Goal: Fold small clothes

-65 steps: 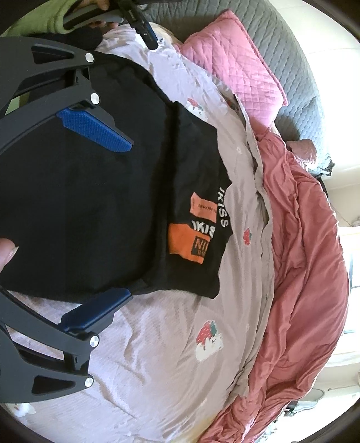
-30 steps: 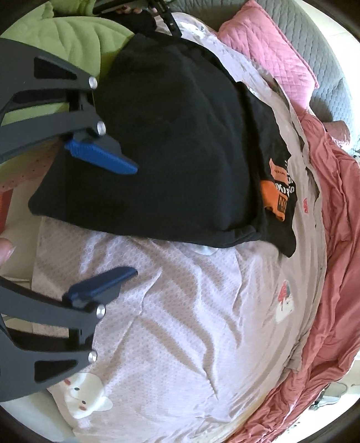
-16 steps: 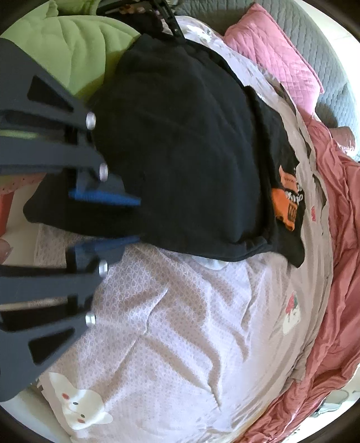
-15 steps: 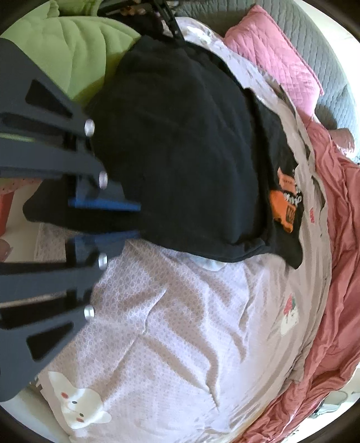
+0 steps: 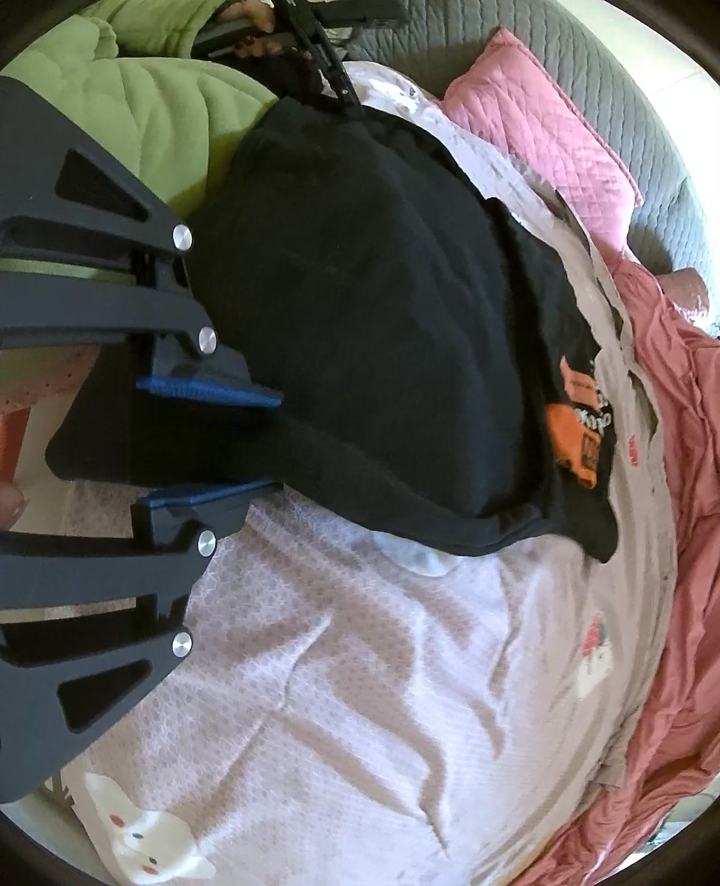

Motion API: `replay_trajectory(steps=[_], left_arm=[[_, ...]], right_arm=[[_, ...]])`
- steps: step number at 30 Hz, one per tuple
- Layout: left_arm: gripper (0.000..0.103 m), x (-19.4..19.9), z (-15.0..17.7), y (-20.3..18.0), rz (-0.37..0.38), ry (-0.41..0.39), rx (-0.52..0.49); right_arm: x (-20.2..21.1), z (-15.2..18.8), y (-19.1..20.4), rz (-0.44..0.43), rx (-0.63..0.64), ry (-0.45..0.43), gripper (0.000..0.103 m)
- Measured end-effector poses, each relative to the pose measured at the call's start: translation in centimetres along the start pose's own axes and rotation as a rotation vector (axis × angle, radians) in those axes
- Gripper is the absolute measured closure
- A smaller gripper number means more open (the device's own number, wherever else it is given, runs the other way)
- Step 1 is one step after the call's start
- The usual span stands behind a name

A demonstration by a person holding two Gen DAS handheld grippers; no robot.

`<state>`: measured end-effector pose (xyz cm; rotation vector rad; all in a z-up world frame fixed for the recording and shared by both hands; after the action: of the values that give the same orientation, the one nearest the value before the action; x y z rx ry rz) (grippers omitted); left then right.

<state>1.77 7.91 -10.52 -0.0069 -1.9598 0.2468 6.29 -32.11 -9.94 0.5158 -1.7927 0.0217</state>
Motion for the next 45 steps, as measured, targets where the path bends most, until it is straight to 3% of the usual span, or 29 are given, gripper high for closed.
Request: replay_trajectory(steps=[2,5,7,12,19,25,36,45], left_arm=[[0.090,-0.3,0.1,0.0,-0.010,0.014,-0.004],[0.096,-0.1,0.3,-0.4,-0.036,0.016,-0.023],[0.098,0.2,0.2,-0.4,-0.034,0.002,-0.021],[0.100,2.1,-0.8,-0.5,0.046,-0.045,-0.002],[0.100,6.0,-5.6,-1.0,0.149,-0.138,0.043],[0.100,6.0,-10.7,-0.8,0.189,-0.154,0.102],[0.100,1.1,-18.1,-0.9,0.194,-0.113,0.159],[0.100,-3.6,-21.5,0.4,0.230,-0.083,0.251]], right_arm=[[0.0,-0.2,0.0,-0.008,-0.004,-0.008,0.079],[0.7,-0.9,0.6,-0.026,0.016,-0.027,0.092],[1.6,-1.4,1.0,-0.044,0.035,-0.052,0.094],[4.7,-4.0,0.9,-0.110,0.028,-0.154,0.094],[7.1,-8.3,-0.8,-0.142,-0.023,-0.260,0.094],[7.5,-12.0,-2.1,-0.151,-0.053,-0.317,0.094],[4.6,-18.6,-4.0,-0.083,-0.088,-0.309,0.094],[-0.4,-20.8,-6.3,-0.012,-0.175,-0.209,0.094]])
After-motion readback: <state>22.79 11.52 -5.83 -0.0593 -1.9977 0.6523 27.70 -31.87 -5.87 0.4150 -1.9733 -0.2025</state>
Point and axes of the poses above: each gripper's, at about its wrist camera, not at the fingertips, and x roughly against the way its jaws point, y to its left, z to its underside, the point moved 9 cm from there along -x, roughly the way its jaws point, and after that the axes turned 11 degrees about y, right-handed, at the moved point
